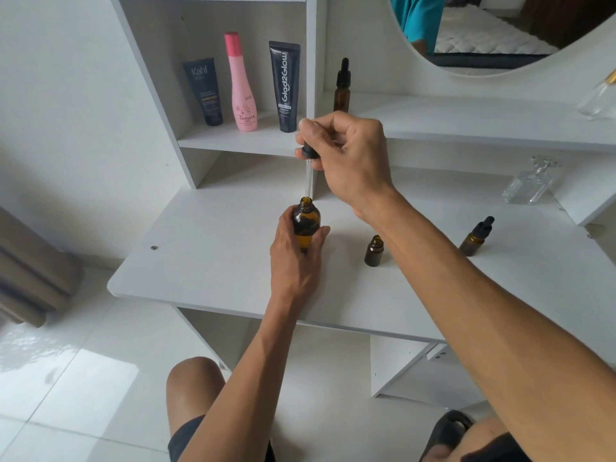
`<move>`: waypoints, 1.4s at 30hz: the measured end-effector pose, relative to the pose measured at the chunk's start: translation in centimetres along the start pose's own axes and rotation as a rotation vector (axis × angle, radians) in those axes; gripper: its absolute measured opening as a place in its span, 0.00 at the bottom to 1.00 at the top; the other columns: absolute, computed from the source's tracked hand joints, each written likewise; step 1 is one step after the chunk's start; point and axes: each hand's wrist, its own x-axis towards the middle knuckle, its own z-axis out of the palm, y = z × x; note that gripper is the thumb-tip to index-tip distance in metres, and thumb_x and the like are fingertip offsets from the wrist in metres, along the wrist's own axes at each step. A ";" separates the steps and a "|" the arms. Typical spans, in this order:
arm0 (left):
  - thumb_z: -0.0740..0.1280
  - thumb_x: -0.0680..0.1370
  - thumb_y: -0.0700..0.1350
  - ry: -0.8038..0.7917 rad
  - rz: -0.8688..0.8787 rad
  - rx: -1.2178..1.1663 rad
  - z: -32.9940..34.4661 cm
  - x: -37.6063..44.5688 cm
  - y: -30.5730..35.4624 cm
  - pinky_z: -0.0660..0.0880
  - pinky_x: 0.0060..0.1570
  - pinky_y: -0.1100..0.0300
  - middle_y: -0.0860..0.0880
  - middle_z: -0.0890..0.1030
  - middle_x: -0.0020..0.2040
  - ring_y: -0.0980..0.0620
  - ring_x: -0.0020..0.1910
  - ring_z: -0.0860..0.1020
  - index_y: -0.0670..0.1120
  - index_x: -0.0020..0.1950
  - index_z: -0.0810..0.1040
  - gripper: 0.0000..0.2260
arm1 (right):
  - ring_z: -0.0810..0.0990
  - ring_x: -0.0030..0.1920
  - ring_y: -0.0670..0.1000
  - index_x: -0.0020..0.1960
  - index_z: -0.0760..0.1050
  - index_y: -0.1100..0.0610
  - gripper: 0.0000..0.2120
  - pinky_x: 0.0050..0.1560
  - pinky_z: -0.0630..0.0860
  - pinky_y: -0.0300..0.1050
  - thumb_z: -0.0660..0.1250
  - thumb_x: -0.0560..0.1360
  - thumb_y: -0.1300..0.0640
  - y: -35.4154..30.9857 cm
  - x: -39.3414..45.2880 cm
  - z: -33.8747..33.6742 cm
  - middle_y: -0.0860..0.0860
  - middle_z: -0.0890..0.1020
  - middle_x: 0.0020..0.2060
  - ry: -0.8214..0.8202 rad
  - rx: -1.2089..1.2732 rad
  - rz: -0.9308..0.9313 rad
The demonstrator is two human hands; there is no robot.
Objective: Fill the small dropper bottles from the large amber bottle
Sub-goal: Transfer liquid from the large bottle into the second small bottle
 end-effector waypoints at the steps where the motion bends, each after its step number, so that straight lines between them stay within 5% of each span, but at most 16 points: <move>1: 0.71 0.79 0.50 0.001 -0.001 0.001 0.0 0.0 0.0 0.69 0.49 0.69 0.53 0.80 0.58 0.55 0.51 0.77 0.51 0.70 0.69 0.21 | 0.87 0.39 0.51 0.46 0.83 0.62 0.10 0.44 0.84 0.45 0.70 0.79 0.56 0.2 0.0 0.0 0.56 0.87 0.40 0.002 -0.023 -0.007; 6: 0.71 0.79 0.49 0.006 0.002 0.003 0.0 0.0 0.0 0.68 0.47 0.78 0.55 0.79 0.56 0.56 0.50 0.77 0.51 0.69 0.70 0.21 | 0.86 0.38 0.49 0.44 0.84 0.60 0.09 0.48 0.84 0.51 0.71 0.78 0.55 1.4 -0.4 0.3 0.52 0.87 0.37 0.007 -0.093 -0.015; 12: 0.71 0.79 0.50 0.004 0.018 -0.008 0.1 0.1 -0.1 0.76 0.52 0.60 0.54 0.81 0.56 0.52 0.51 0.81 0.53 0.69 0.69 0.20 | 0.86 0.39 0.47 0.45 0.84 0.61 0.11 0.46 0.84 0.52 0.71 0.78 0.53 2.7 -1.6 0.3 0.51 0.87 0.39 -0.047 -0.151 0.000; 19: 0.70 0.79 0.47 -0.007 0.021 -0.010 -0.1 -0.1 0.1 0.69 0.47 0.76 0.54 0.80 0.56 0.59 0.49 0.78 0.51 0.69 0.70 0.20 | 0.86 0.41 0.51 0.45 0.84 0.59 0.12 0.47 0.83 0.55 0.71 0.77 0.50 4.1 -2.7 0.6 0.51 0.87 0.38 -0.070 -0.190 0.043; 30: 0.69 0.79 0.45 -0.005 0.040 0.002 -0.2 -0.1 0.1 0.73 0.51 0.61 0.52 0.80 0.57 0.55 0.51 0.78 0.49 0.70 0.69 0.20 | 0.85 0.40 0.49 0.44 0.84 0.58 0.10 0.46 0.82 0.51 0.72 0.77 0.51 4.2 -3.2 0.6 0.49 0.86 0.36 -0.069 -0.197 0.067; 39: 0.70 0.79 0.45 -0.012 0.040 0.001 -0.2 -0.1 0.1 0.69 0.47 0.76 0.53 0.80 0.57 0.58 0.50 0.77 0.50 0.69 0.69 0.20 | 0.85 0.42 0.50 0.45 0.84 0.58 0.10 0.47 0.83 0.53 0.72 0.77 0.51 4.1 -3.2 0.5 0.49 0.87 0.38 -0.079 -0.186 0.073; 42: 0.70 0.79 0.46 -0.012 0.040 -0.001 -0.2 -0.1 0.1 0.71 0.49 0.72 0.53 0.80 0.57 0.58 0.51 0.78 0.50 0.70 0.69 0.20 | 0.86 0.42 0.48 0.46 0.84 0.58 0.10 0.49 0.83 0.52 0.72 0.77 0.51 4.0 -3.2 0.4 0.49 0.87 0.39 -0.085 -0.159 0.079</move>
